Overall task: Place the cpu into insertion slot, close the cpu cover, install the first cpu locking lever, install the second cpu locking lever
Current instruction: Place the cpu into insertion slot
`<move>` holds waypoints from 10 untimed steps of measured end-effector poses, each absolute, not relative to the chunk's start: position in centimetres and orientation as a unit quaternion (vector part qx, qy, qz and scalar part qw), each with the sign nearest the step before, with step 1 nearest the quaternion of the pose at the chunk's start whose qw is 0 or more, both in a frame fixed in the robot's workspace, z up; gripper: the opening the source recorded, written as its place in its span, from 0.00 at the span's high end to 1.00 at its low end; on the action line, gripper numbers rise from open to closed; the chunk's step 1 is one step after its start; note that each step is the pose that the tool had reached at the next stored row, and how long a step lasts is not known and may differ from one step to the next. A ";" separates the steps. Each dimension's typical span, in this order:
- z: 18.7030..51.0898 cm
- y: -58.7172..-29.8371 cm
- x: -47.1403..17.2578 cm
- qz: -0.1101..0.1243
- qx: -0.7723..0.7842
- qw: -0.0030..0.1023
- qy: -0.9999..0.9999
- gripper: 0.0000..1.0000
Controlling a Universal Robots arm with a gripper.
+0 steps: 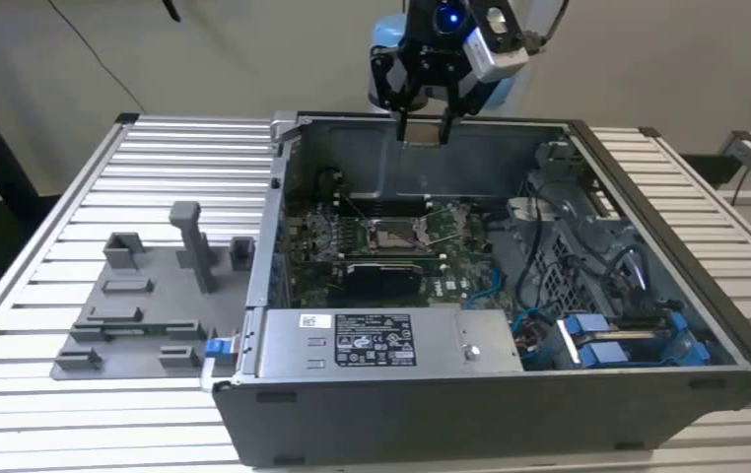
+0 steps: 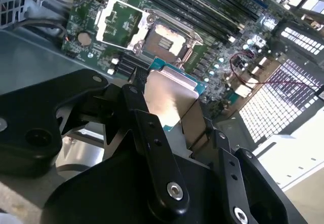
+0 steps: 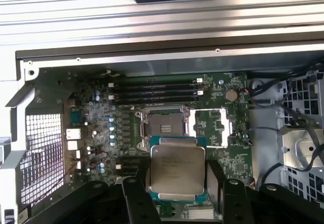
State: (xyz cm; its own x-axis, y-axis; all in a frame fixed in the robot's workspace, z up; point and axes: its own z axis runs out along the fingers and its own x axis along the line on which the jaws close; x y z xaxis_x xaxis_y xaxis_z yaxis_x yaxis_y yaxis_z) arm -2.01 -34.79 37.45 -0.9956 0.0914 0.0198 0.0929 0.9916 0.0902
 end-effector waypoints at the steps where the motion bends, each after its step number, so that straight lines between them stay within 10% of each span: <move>1: 37.4 -34.8 -2.0 -0.046 -0.052 0.008 -0.998 0.46; 10: 37.3 -34.8 -2.0 -0.046 -0.088 0.006 -0.995 0.46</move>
State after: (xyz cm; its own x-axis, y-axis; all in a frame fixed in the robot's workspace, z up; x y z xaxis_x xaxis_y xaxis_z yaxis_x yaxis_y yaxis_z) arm -2.01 -34.79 37.32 -0.9846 0.1738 0.0204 0.1749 0.9804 0.0902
